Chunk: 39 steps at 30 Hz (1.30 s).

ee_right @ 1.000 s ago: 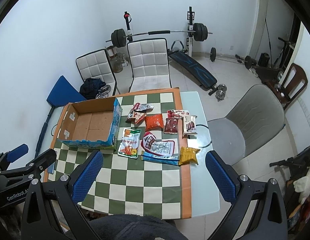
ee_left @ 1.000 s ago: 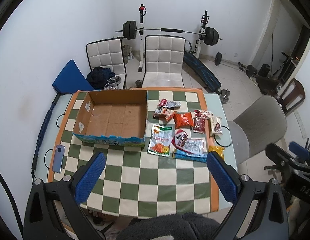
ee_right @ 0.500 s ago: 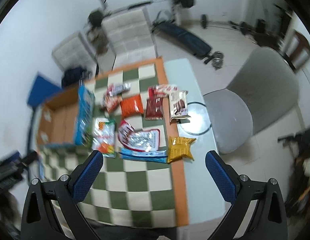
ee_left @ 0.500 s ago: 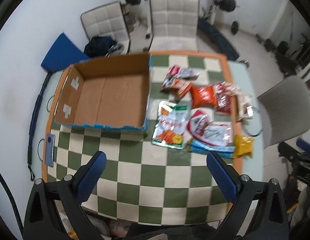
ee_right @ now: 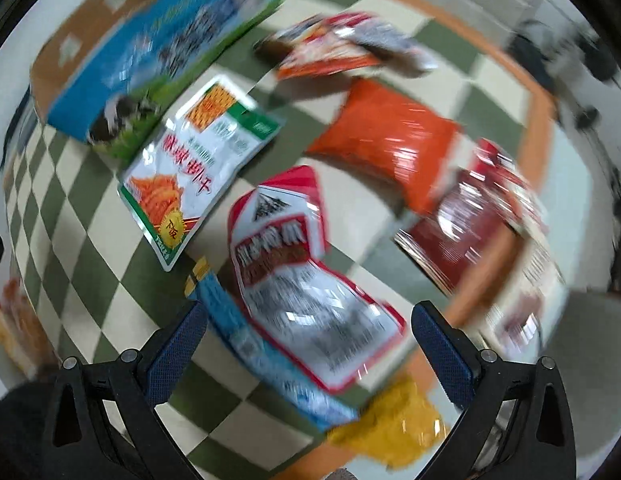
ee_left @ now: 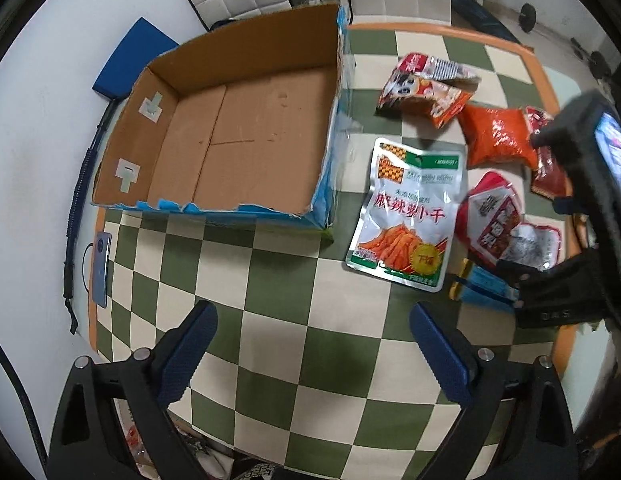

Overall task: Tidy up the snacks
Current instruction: 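Grasp the white-green radish packet with the left gripper while the right grasps the red duck-feet packet, then lift both packets and carry them over the cardboard box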

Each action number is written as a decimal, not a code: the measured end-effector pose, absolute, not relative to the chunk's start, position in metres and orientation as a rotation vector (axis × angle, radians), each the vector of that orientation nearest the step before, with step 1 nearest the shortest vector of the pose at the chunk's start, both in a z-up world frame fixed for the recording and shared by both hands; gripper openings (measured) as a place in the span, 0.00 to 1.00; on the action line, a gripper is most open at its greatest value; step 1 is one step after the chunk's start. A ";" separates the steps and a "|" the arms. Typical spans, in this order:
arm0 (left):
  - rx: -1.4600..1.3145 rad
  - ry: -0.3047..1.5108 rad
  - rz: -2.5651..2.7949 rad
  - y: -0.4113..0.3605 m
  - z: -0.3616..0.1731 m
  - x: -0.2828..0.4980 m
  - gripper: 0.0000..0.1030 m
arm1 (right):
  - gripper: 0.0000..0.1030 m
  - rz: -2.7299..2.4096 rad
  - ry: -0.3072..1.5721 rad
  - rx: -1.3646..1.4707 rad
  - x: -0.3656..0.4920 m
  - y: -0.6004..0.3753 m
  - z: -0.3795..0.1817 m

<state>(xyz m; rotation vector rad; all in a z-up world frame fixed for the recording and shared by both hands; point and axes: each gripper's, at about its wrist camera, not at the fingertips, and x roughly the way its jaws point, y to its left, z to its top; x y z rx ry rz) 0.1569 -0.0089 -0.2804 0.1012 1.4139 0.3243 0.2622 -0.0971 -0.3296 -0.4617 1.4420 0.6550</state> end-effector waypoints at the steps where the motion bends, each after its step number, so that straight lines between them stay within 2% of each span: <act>1: 0.108 1.421 0.326 -0.009 -0.284 0.157 0.96 | 1.00 0.667 1.452 -0.478 0.264 -0.092 -0.337; 5: 0.121 1.435 0.320 -0.010 -0.288 0.161 0.96 | 1.00 0.671 1.511 -0.535 0.272 -0.071 -0.369; 9: 0.125 1.430 0.298 -0.017 -0.286 0.169 0.96 | 0.78 0.621 1.546 -0.430 0.284 -0.075 -0.381; 10: 0.130 1.428 0.292 -0.020 -0.285 0.172 0.96 | 0.68 0.614 1.543 -0.406 0.286 -0.078 -0.380; 11: 0.135 1.426 0.282 -0.024 -0.285 0.176 0.96 | 0.63 0.590 1.542 -0.372 0.290 -0.083 -0.380; 14: 0.143 1.437 0.235 -0.037 -0.287 0.192 0.96 | 0.59 0.504 1.569 -0.247 0.303 -0.100 -0.384; 23: 0.266 1.567 0.151 -0.069 -0.344 0.261 0.96 | 0.58 0.265 1.643 0.216 0.325 -0.157 -0.411; 29: 0.360 1.695 0.133 -0.078 -0.392 0.288 0.96 | 0.65 0.259 1.655 0.205 0.317 -0.158 -0.413; 33: 0.431 1.752 0.128 -0.080 -0.419 0.298 0.96 | 0.79 0.255 1.631 0.161 0.329 -0.164 -0.390; 35: 0.442 1.776 0.122 -0.082 -0.429 0.300 0.98 | 0.81 0.261 1.633 0.151 0.336 -0.159 -0.385; 39: 0.399 1.754 0.113 -0.079 -0.426 0.307 0.91 | 0.81 0.260 1.661 0.140 0.335 -0.163 -0.380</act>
